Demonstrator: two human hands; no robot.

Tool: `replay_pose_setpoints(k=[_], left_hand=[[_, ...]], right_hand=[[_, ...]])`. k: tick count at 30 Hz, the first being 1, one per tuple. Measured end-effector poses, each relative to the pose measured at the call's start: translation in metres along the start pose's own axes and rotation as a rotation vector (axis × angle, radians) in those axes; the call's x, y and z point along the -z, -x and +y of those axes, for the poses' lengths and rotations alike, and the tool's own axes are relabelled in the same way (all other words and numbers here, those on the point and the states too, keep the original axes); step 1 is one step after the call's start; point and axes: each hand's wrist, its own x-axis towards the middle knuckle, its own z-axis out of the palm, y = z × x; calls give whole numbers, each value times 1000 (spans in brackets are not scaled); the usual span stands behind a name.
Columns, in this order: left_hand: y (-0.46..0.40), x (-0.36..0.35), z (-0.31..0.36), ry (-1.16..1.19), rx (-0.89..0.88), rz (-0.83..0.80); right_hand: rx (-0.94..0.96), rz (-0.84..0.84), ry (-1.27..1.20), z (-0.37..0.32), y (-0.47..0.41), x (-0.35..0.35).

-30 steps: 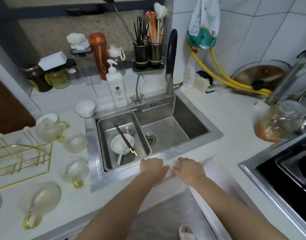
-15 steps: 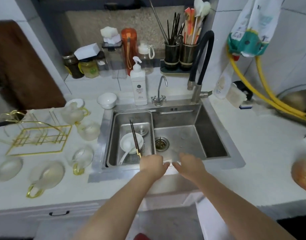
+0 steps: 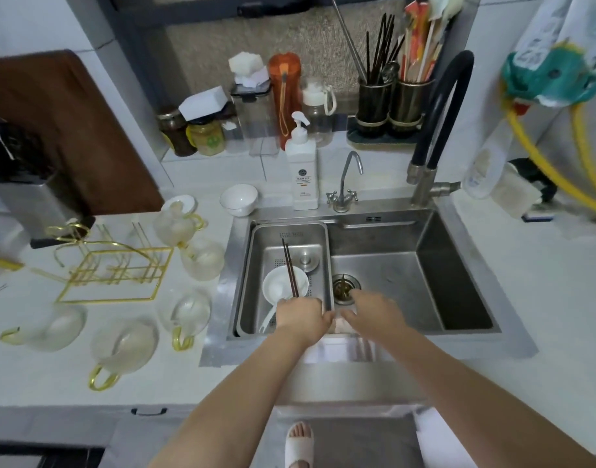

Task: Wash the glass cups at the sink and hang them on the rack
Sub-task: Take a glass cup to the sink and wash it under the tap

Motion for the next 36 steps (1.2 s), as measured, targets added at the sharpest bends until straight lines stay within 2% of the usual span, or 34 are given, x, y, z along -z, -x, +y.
replay_pose_setpoints(k=[7,12,20,26,36], left_hand=[[-34,19,-18,-21,-81,1],[-65,32,-35,-50,-204,43],[-89,37,-43,-38,-299,57],[-107,39,-44,-29,-294,45],[-120,35,-43,-24,-251,14]], right_hand=[[-58,37,-47,-21,-27,12],[-148,72,-22,-33,-50,16],[-244,48,-16,-36,-65,19],[-235,30,33,-33,-81,21],[-186,-40,-18,-30,-103,22]])
